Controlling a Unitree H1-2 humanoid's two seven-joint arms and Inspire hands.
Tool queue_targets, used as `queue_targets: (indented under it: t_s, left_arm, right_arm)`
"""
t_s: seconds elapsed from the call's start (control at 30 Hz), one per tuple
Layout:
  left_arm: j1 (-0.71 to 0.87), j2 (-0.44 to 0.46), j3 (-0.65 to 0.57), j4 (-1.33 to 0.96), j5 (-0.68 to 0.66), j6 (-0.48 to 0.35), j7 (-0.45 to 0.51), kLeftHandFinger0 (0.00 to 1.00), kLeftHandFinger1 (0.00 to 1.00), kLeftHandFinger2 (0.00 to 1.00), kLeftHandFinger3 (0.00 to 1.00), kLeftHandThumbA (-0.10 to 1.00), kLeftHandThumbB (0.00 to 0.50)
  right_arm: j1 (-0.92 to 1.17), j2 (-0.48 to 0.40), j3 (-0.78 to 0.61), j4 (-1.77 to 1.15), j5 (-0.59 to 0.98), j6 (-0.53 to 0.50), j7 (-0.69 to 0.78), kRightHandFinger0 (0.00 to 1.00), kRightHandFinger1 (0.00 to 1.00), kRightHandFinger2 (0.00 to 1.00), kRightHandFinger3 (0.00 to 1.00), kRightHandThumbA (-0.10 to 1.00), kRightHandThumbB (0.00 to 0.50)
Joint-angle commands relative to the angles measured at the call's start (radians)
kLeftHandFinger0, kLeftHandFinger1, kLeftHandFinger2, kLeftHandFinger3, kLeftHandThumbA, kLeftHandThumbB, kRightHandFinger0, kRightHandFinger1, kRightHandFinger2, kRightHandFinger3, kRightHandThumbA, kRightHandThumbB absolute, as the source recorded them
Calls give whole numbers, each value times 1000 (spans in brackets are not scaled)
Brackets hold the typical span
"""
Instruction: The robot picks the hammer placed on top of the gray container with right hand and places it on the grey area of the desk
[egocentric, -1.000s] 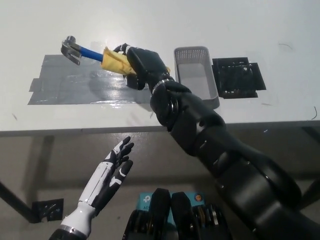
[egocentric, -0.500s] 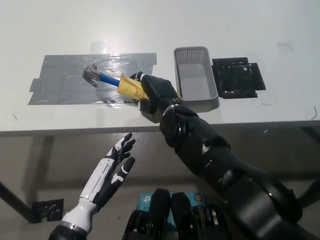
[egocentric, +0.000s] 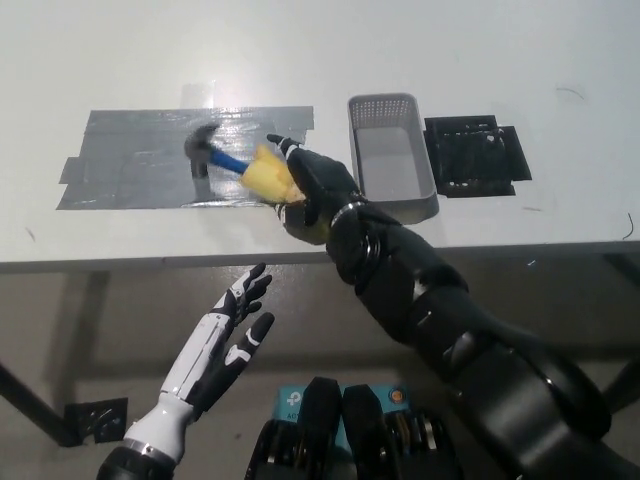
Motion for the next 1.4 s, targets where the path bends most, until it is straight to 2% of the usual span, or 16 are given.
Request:
queue_targets:
  t_s: [0.0, 0.27, 0.33, 0.53, 0.6, 0.63, 0.73, 0.77, 0.83, 0.9, 0.93, 1.0, 1.17, 1.23, 1.27, 1.37]
  left_arm:
    - [-20, 15, -4, -20, 3, -6, -22, 1000, 1000, 1000, 1000, 896, 69]
    - [-25, 14, 0, -22, 5, -4, -29, 1000, 1000, 1000, 1000, 886, 76]
    - [-26, 12, 2, -23, 1, -4, -31, 1000, 1000, 1000, 1000, 880, 63]
    - [-34, 6, 2, -19, 2, -4, -30, 1000, 1000, 1000, 1000, 879, 70]
    - [-40, 2, 3, -17, -5, 2, -30, 1000, 1000, 1000, 1000, 886, 79]
    - [-42, 3, 6, -19, -9, 4, -31, 1000, 1000, 1000, 1000, 885, 79]
    - [-64, 9, 10, -27, -1, 13, -30, 1000, 1000, 1000, 1000, 886, 75]
    - [-73, 11, 12, -20, 6, 3, -25, 1000, 1000, 1000, 1000, 901, 74]
    - [-107, 16, 19, -7, 8, -2, -23, 1000, 1000, 1000, 1000, 931, 71]
    - [-129, 18, 26, 3, 5, -4, -20, 1000, 1000, 1000, 1000, 950, 82]
    - [-142, 16, 33, 8, -2, 5, -18, 1000, 1000, 1000, 1000, 969, 98]
    - [-164, 12, 47, 21, -18, -2, -12, 1000, 1000, 1000, 1000, 982, 105]
    - [-214, 9, 74, 52, -24, -15, 13, 1000, 1000, 1000, 1000, 1000, 119]
    - [-226, 10, 81, 73, -20, -43, 25, 1000, 1000, 1000, 1000, 1000, 117]
    - [-227, 8, 83, 74, -22, -42, 27, 1000, 1000, 1000, 1000, 1000, 128]
    - [-226, 1, 88, 74, -27, -36, 33, 1000, 1000, 1000, 1000, 1000, 135]
  right_arm:
    - [-85, -6, -27, -37, 55, 16, 120, 1000, 1000, 1000, 1000, 787, 500]
    - [-108, -2, -56, -68, 88, -11, 144, 1000, 1000, 1000, 1000, 760, 500]
    - [-124, -3, -76, -91, 109, -19, 172, 1000, 1000, 1000, 1000, 843, 500]
    - [-193, -8, -203, -212, 234, -67, 232, 1000, 1000, 1000, 1000, 837, 500]
    - [-226, -28, -233, -293, 250, -80, 233, 1000, 1000, 1000, 1000, 948, 500]
    - [-231, -34, -246, -333, 257, -68, 234, 1000, 1000, 1000, 1000, 868, 500]
    - [-223, -100, -246, -550, 245, -34, 269, 1000, 1000, 1000, 1000, 990, 500]
    - [-188, -142, -238, -716, 234, 29, 307, 1000, 1000, 1000, 1000, 1000, 495]
    - [-161, -210, -240, -883, 231, 62, 347, 1000, 1000, 1000, 1000, 1000, 481]
    - [-141, -250, -250, -992, 246, 102, 380, 1000, 1000, 1000, 1000, 1000, 500]
    - [-104, -286, -270, -1130, 282, 174, 424, 1000, 1000, 1000, 1000, 1000, 495]
    - [-55, -365, -281, -1290, 287, 196, 462, 1000, 1000, 1000, 1000, 1000, 445]
    - [46, -520, -334, -1552, 341, 246, 525, 1000, 1000, 1000, 1000, 1000, 413]
    - [136, -578, -404, -1706, 468, 332, 538, 1000, 1000, 1000, 1000, 966, 402]
    - [157, -586, -425, -1750, 515, 376, 536, 1000, 1000, 1000, 1000, 932, 419]
    - [279, -646, -500, -1933, 611, 431, 503, 1000, 1000, 1000, 1000, 967, 384]
